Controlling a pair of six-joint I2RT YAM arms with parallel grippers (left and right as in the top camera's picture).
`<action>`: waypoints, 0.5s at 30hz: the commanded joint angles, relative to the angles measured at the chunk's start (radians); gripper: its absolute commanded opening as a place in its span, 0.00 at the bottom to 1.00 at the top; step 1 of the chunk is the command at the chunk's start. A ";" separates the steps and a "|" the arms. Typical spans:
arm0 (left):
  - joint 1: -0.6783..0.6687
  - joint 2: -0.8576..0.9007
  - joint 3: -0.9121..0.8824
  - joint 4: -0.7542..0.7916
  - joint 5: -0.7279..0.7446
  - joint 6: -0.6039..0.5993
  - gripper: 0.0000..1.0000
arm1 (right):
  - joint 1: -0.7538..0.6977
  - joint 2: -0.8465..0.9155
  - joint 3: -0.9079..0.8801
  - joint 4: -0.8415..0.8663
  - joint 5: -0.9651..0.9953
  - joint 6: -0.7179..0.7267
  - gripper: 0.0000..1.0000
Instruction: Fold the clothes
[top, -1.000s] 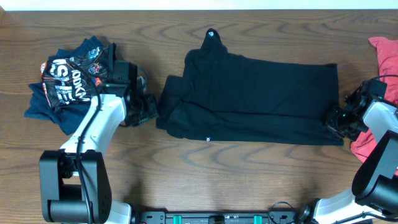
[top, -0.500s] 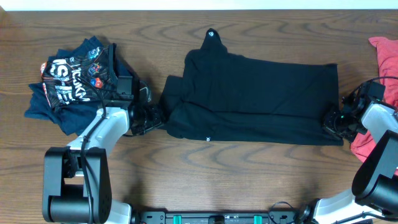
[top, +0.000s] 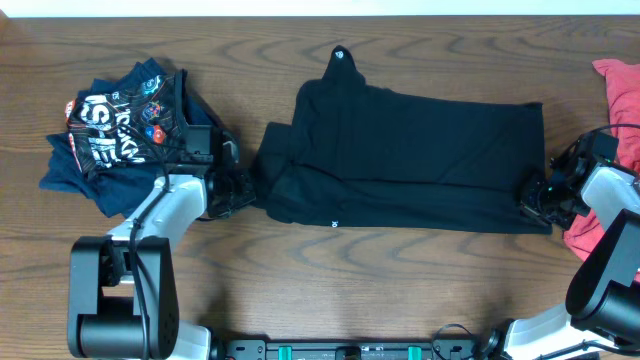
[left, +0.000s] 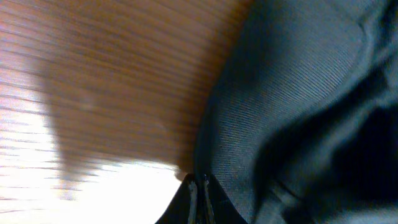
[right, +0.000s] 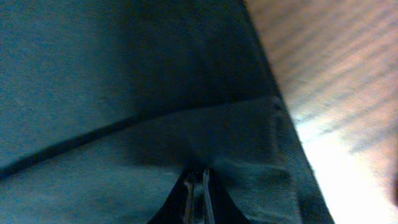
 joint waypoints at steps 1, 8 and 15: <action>0.048 0.010 0.001 0.001 -0.092 0.007 0.06 | 0.010 -0.004 -0.006 -0.017 0.126 0.041 0.05; 0.105 0.010 0.008 -0.005 -0.105 0.010 0.06 | 0.010 -0.004 -0.006 -0.039 0.177 0.060 0.05; 0.105 0.006 0.010 -0.042 0.023 0.049 0.38 | 0.010 -0.004 -0.006 -0.039 0.173 0.059 0.06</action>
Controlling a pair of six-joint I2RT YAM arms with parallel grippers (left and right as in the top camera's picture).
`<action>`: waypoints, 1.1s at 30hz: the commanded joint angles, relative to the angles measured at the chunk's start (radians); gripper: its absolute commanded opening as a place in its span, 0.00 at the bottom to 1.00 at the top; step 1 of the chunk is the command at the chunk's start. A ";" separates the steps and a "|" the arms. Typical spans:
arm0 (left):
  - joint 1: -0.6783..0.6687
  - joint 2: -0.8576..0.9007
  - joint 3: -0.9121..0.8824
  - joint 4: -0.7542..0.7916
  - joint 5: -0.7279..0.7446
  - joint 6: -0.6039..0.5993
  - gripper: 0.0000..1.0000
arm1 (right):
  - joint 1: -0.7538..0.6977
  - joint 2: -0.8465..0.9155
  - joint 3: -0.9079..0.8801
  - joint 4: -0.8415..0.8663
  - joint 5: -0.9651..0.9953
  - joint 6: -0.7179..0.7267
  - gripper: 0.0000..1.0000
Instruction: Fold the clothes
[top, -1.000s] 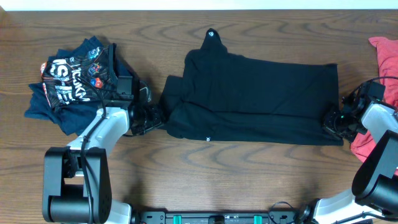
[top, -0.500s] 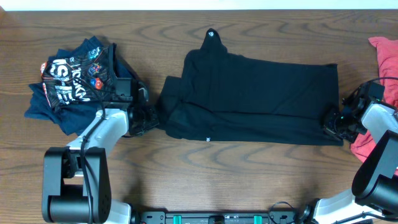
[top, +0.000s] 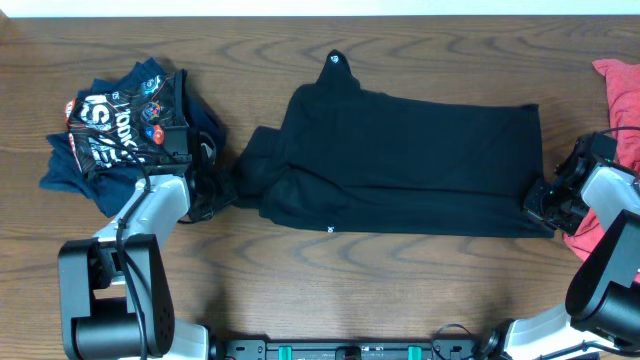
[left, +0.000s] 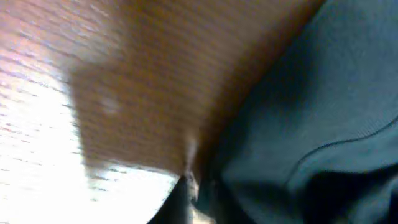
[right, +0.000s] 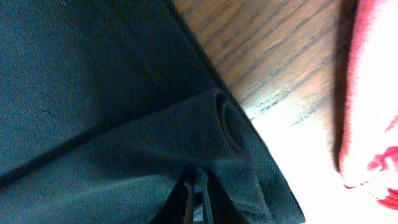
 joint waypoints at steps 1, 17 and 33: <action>0.007 0.000 0.011 -0.016 0.091 0.034 0.45 | 0.009 -0.001 -0.006 -0.004 0.060 0.015 0.07; -0.198 -0.269 0.027 -0.076 0.127 0.034 0.54 | 0.009 -0.001 -0.006 0.000 0.059 0.015 0.15; -0.620 -0.060 0.027 0.018 0.127 0.056 0.60 | 0.009 -0.001 -0.006 0.000 0.040 0.014 0.23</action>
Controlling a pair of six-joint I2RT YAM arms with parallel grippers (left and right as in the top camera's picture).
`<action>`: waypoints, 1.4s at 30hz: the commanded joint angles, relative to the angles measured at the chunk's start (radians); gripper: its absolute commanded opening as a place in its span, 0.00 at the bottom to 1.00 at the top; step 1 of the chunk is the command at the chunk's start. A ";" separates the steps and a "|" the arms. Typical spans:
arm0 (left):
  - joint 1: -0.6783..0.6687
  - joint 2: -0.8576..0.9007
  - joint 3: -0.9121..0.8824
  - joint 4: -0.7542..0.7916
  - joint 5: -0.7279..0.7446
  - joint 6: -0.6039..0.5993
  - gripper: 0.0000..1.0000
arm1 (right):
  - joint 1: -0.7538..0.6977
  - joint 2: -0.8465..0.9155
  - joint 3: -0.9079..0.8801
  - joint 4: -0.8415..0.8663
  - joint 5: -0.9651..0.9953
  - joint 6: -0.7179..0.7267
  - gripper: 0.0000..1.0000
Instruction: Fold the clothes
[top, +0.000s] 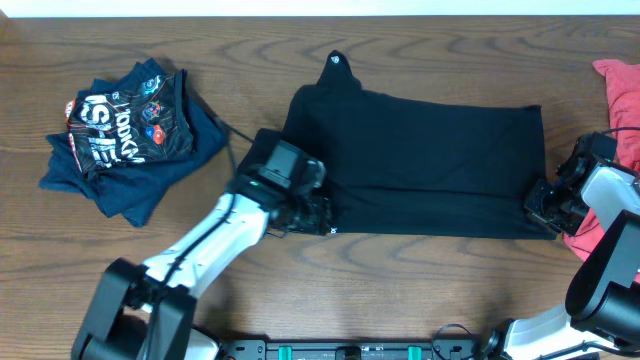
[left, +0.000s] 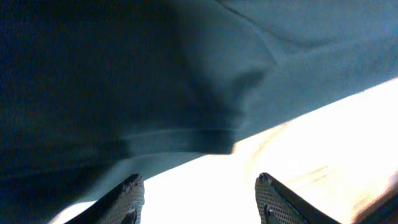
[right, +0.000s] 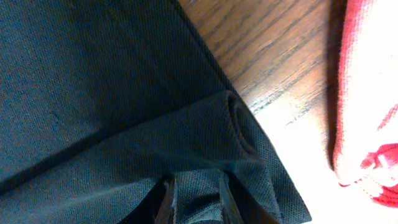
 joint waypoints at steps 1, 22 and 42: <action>-0.043 0.032 0.013 0.039 0.002 0.016 0.60 | 0.009 0.000 -0.006 0.000 0.033 0.005 0.24; -0.089 0.143 0.015 0.191 -0.096 0.017 0.06 | 0.009 0.000 -0.006 -0.001 0.033 0.005 0.24; -0.060 0.037 0.123 0.252 -0.293 0.017 0.08 | 0.010 -0.022 0.222 -0.069 -0.065 0.004 0.26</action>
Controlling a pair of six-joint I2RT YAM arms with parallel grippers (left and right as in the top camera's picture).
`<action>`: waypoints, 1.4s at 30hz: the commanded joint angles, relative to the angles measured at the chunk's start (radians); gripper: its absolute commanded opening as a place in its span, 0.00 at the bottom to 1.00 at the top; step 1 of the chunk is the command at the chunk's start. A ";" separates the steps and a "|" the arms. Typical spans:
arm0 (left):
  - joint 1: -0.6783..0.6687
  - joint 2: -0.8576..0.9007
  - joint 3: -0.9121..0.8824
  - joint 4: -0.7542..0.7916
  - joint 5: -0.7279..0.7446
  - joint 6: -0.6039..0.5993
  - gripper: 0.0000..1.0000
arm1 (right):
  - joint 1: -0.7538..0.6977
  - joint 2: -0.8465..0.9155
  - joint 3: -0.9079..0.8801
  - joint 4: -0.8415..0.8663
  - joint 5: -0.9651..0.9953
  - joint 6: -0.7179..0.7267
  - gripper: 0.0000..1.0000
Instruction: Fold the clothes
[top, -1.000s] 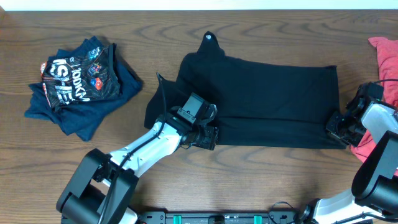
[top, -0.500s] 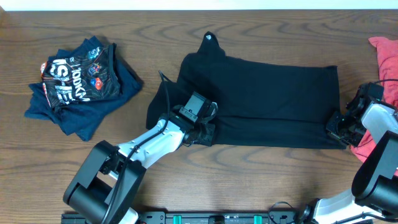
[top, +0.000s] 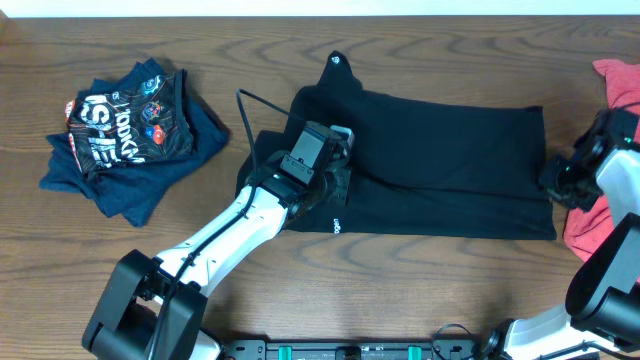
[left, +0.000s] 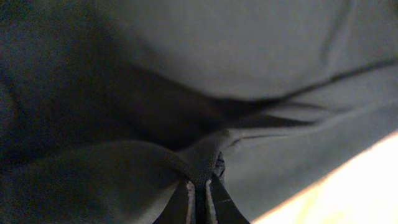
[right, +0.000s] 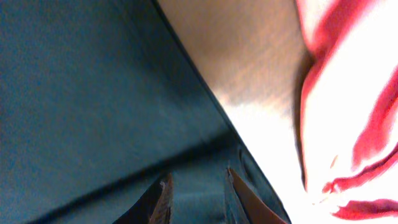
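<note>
A black garment (top: 440, 165) lies spread across the middle of the table, its left end folded in over itself. My left gripper (top: 336, 187) rests on that folded left part, shut on a raised ridge of black fabric (left: 205, 171); in the left wrist view the left gripper (left: 200, 185) shows both fingers pressed together on it. My right gripper (top: 553, 180) is at the garment's right edge. In the right wrist view the right gripper (right: 199, 178) is open, with black cloth (right: 93, 93) under and between its fingers.
A crumpled blue printed garment (top: 120, 130) lies at the far left. A red garment (top: 612, 120) sits at the right table edge, right beside my right gripper and bright in the right wrist view (right: 354, 93). A thin black cable (top: 246, 115) arcs from the left arm.
My left gripper was open at the garment's lower left edge; now it is shut on a fold a little higher up. My right gripper, still open, has moved off the bottom right corner up the right edge.
Both grippers were shut on the black garment, left on its left end, right on its bottom right corner. The left end then sat further left. Later both were open and the left end lay folded inward. Now the left has gripped a fold there.
</note>
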 joint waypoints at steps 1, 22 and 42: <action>0.005 0.009 0.008 0.026 -0.145 0.010 0.09 | 0.010 -0.021 0.043 -0.006 -0.041 0.004 0.27; 0.005 0.106 0.008 0.001 -0.163 0.009 0.38 | 0.009 -0.019 0.000 -0.201 0.117 0.050 0.31; 0.005 0.106 0.008 -0.016 -0.162 0.009 0.38 | 0.009 -0.018 -0.159 -0.035 0.113 0.050 0.30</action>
